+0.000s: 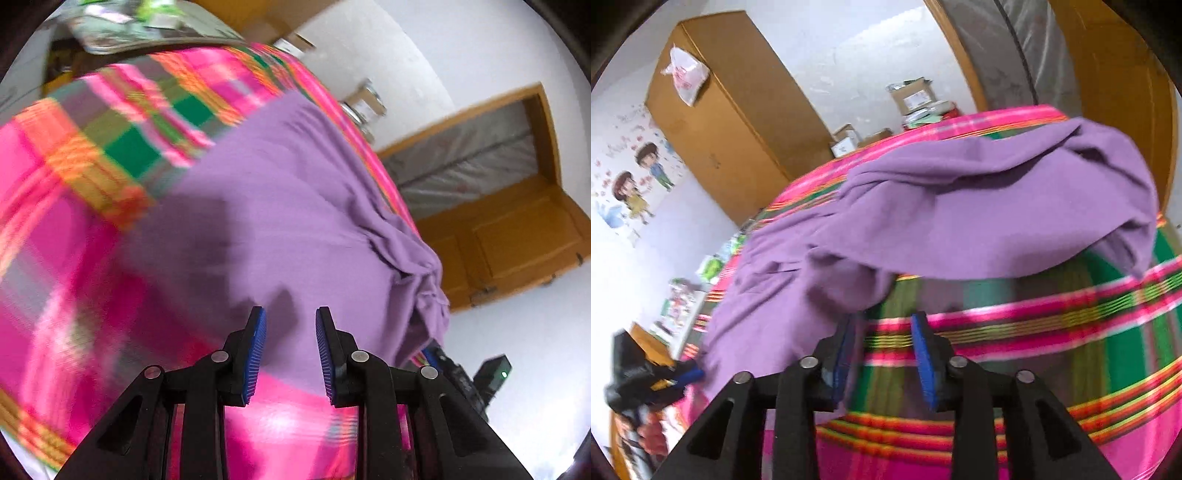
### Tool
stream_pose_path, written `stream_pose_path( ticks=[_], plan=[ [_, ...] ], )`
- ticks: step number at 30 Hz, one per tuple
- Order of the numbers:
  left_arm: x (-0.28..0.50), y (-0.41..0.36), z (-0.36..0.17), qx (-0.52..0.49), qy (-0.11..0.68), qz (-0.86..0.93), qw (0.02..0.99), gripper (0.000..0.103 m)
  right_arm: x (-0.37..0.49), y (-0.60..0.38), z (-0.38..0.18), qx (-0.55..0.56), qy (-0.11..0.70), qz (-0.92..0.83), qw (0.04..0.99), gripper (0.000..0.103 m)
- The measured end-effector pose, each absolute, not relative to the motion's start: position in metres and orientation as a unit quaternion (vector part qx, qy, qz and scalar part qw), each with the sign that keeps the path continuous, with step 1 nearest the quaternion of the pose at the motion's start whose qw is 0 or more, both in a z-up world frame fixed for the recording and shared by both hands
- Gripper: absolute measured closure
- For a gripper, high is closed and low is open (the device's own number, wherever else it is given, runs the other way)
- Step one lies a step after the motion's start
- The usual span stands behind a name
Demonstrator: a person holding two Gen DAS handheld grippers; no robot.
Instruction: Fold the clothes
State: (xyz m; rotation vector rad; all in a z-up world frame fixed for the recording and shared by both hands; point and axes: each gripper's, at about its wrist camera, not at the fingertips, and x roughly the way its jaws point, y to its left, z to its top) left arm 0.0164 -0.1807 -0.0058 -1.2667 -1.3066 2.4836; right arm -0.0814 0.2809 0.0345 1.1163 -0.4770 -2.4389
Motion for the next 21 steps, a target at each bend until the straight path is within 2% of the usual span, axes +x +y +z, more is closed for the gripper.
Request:
stream_pose_path(
  ticks=[4,11,13,14,21],
  plan=[
    [0.034,-0.201,-0.010,-0.396,-0.434,0.809,-0.006,0.076,-0.074,0.272,0.035,0.391,-0.183,-0.869,0.240,0.059],
    [0.040,-0.221,-0.021,-0.390,-0.455,0.800,-0.017,0.076,-0.069,0.253,0.032,0.403,-0.175,-0.863,0.249,0.055],
    [0.037,-0.222,-0.022,-0.382,-0.466,0.798,-0.005,0.065,-0.068,0.247,0.032,0.412,-0.160,-0.865,0.237,0.055],
    [0.037,-0.223,-0.022,-0.379,-0.473,0.796,0.000,0.063,-0.067,0.244,0.032,0.416,-0.153,-0.866,0.230,0.055],
    [0.028,-0.228,-0.025,-0.368,-0.486,0.793,0.015,0.062,-0.056,0.228,0.070,0.382,-0.082,-0.895,0.218,0.055]
  ],
)
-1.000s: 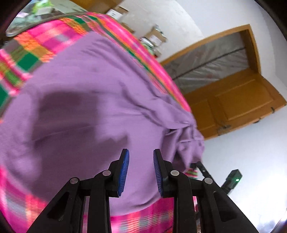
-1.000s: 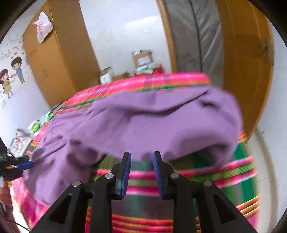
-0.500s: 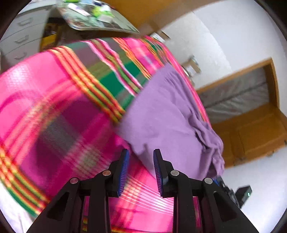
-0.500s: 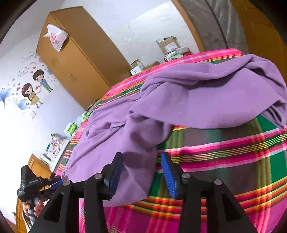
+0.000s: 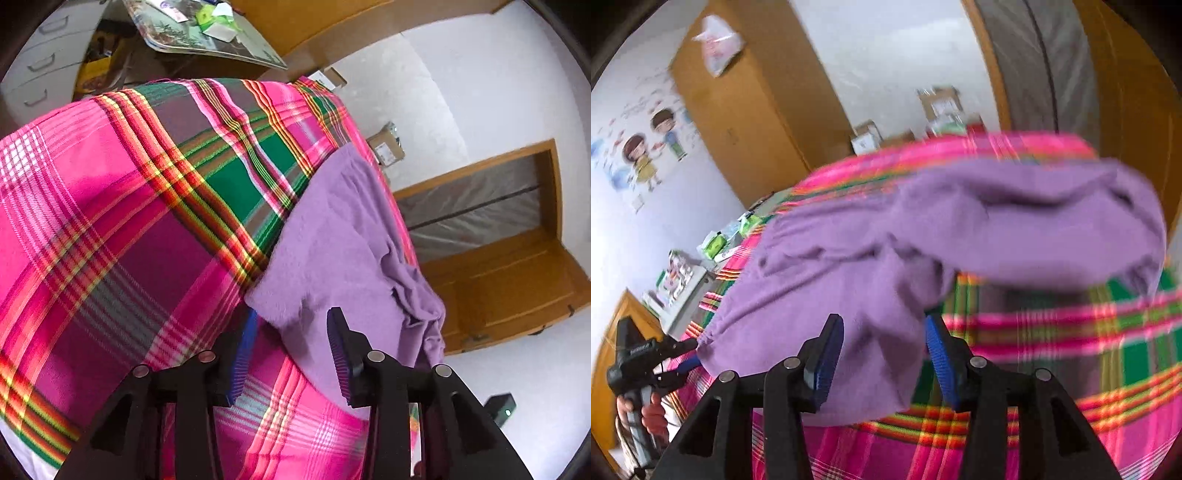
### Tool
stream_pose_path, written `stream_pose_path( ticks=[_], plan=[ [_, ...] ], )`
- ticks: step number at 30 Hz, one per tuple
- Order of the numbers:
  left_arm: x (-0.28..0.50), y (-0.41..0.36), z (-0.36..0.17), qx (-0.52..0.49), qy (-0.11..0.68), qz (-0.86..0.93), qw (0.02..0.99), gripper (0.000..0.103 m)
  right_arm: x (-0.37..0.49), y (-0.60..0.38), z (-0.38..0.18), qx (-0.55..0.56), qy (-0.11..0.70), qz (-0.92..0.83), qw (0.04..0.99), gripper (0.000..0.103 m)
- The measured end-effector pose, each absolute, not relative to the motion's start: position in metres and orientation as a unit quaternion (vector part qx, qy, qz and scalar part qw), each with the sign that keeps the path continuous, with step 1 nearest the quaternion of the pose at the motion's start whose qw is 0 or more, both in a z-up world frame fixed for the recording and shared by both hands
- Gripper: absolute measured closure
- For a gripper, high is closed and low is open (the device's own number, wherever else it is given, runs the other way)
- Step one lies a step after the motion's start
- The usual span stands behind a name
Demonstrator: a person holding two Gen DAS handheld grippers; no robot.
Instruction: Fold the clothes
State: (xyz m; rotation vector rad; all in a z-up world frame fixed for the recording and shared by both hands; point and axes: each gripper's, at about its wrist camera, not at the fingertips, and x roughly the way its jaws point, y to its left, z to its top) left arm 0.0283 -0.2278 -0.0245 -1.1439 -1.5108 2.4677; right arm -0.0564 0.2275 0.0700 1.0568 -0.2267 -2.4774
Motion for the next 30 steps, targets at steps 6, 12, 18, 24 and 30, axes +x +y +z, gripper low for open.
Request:
stream_pose_path(
  ticks=[6,12,18,24,30],
  plan=[
    [0.020,-0.231,-0.027,-0.369,-0.498,0.784,0.027,0.062,-0.064,0.206,0.070,0.389,-0.045,-0.900,0.195,0.055],
    [0.014,-0.232,-0.026,-0.371,-0.498,0.783,0.032,0.062,-0.068,0.225,0.056,0.384,-0.063,-0.913,0.125,0.055],
    [0.011,-0.234,-0.021,-0.369,-0.482,0.795,0.007,0.062,-0.087,0.218,0.046,0.400,-0.064,-0.904,0.134,0.055],
    [0.007,-0.235,-0.018,-0.371,-0.476,0.797,-0.004,0.062,-0.094,0.215,0.036,0.412,-0.077,-0.897,0.138,0.095],
    [0.004,-0.234,-0.018,-0.368,-0.473,0.801,-0.015,0.064,-0.069,0.236,0.049,0.379,-0.109,-0.909,0.138,0.096]
  ],
)
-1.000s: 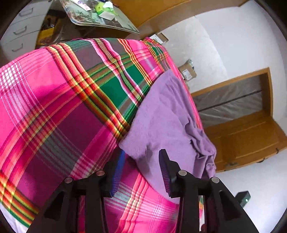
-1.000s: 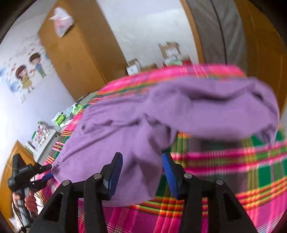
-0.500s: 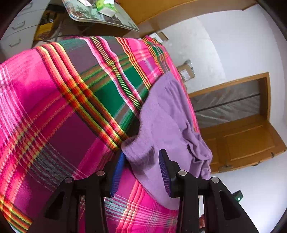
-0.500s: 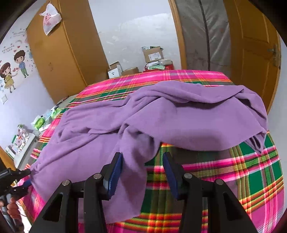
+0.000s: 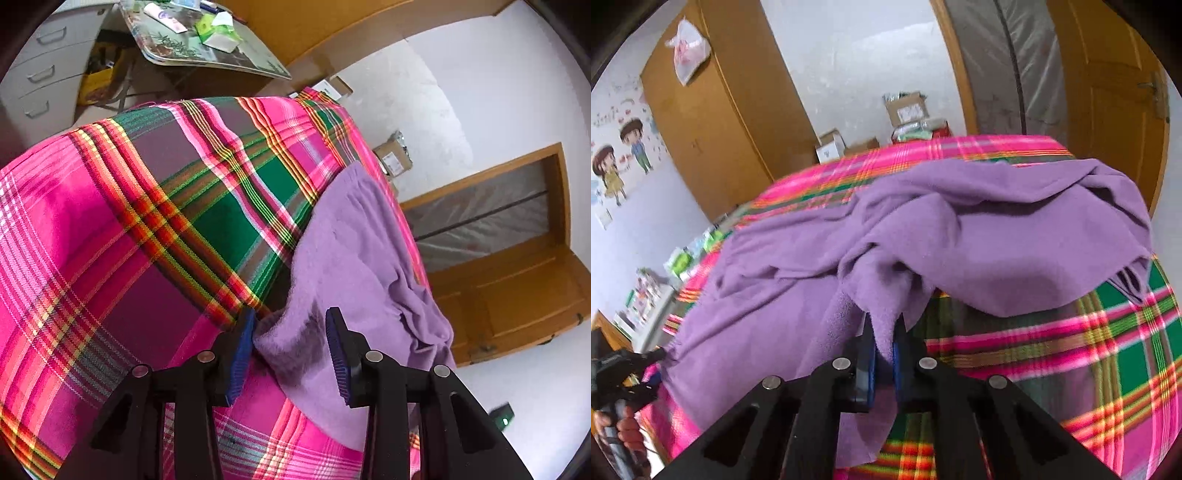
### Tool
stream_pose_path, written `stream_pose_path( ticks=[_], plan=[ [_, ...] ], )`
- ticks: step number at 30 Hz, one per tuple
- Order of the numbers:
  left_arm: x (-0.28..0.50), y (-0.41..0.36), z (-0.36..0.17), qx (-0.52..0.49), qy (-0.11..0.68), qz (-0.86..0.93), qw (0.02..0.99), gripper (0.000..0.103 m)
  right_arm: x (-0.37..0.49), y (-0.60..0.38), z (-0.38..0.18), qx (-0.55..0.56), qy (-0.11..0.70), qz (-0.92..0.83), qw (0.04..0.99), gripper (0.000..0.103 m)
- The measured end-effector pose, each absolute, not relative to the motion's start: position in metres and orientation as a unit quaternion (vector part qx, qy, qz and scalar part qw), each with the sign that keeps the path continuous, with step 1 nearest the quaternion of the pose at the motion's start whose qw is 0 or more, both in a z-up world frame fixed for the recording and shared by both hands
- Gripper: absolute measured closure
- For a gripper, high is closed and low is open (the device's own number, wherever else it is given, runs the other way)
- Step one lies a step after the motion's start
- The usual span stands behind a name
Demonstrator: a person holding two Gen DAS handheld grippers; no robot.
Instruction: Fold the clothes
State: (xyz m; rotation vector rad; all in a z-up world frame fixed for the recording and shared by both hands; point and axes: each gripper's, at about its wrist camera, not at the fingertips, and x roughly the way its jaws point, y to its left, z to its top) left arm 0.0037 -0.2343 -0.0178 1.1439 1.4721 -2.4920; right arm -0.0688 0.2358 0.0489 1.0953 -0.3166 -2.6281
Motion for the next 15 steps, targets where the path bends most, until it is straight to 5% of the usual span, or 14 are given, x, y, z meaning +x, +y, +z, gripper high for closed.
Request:
stream_pose_path(
  ticks=[15],
  plan=[
    [0.011,-0.235,-0.019,0.367,0.478,-0.797,0.037,0.075,-0.019,0.285,0.062,0.344,-0.205,-0.905,0.141,0.096]
  ],
)
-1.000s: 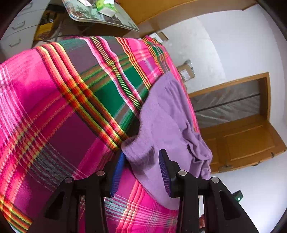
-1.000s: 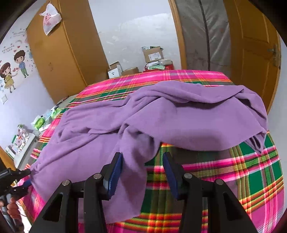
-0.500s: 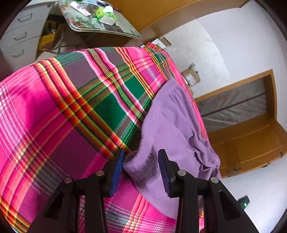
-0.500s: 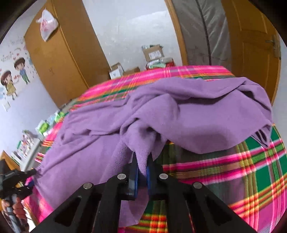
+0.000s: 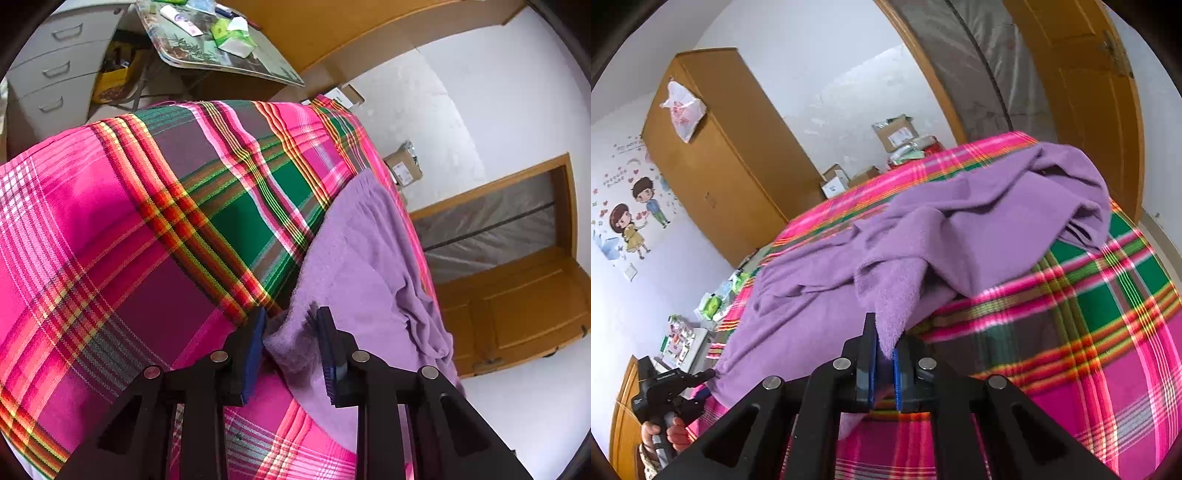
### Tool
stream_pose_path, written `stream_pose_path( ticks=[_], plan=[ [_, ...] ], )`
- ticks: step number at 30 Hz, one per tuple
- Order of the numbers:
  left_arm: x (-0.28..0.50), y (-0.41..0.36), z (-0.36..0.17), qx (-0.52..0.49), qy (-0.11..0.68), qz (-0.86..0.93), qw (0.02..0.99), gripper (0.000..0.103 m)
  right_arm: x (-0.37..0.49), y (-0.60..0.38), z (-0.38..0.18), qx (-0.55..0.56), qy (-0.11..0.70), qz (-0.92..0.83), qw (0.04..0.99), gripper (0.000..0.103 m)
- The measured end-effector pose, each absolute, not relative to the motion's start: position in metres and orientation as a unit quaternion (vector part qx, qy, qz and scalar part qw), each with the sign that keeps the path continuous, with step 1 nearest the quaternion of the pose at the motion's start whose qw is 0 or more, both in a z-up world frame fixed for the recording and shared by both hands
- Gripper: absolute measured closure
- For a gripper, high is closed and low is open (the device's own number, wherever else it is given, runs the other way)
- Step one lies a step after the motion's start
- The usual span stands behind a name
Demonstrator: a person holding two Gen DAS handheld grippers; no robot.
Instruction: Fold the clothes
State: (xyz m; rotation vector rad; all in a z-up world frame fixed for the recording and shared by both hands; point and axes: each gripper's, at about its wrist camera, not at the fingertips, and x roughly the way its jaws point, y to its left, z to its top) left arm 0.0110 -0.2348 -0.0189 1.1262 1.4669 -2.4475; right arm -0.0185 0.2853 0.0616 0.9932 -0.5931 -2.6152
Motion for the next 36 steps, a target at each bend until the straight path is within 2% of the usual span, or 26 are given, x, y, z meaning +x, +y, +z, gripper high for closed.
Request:
stream_pose_path(
  ticks=[8,10,13,28,36],
  plan=[
    [0.010,-0.233,-0.018,0.369,0.472,-0.800,0.043,0.075,-0.018,0.290,0.051,0.350,-0.214,-0.902,0.136,0.096],
    [0.009,-0.233,-0.017,0.369,0.465,-0.804,0.046,0.088,-0.015,0.289,0.054,0.347,-0.212,-0.903,0.142,0.096],
    [0.010,-0.236,-0.013,0.361,0.462,-0.809,0.050,0.092,-0.010,0.289,0.060,0.340,-0.215,-0.903,0.152,0.096],
    [0.024,-0.253,0.005,0.333,0.446,-0.828,0.064,0.092,0.032,0.288,0.075,0.333,-0.231,-0.895,0.187,0.096],
    [0.033,-0.257,-0.006,0.342,0.449,-0.822,0.076,0.092,0.040,0.291,0.042,0.386,-0.235,-0.873,0.182,0.096]
  ],
)
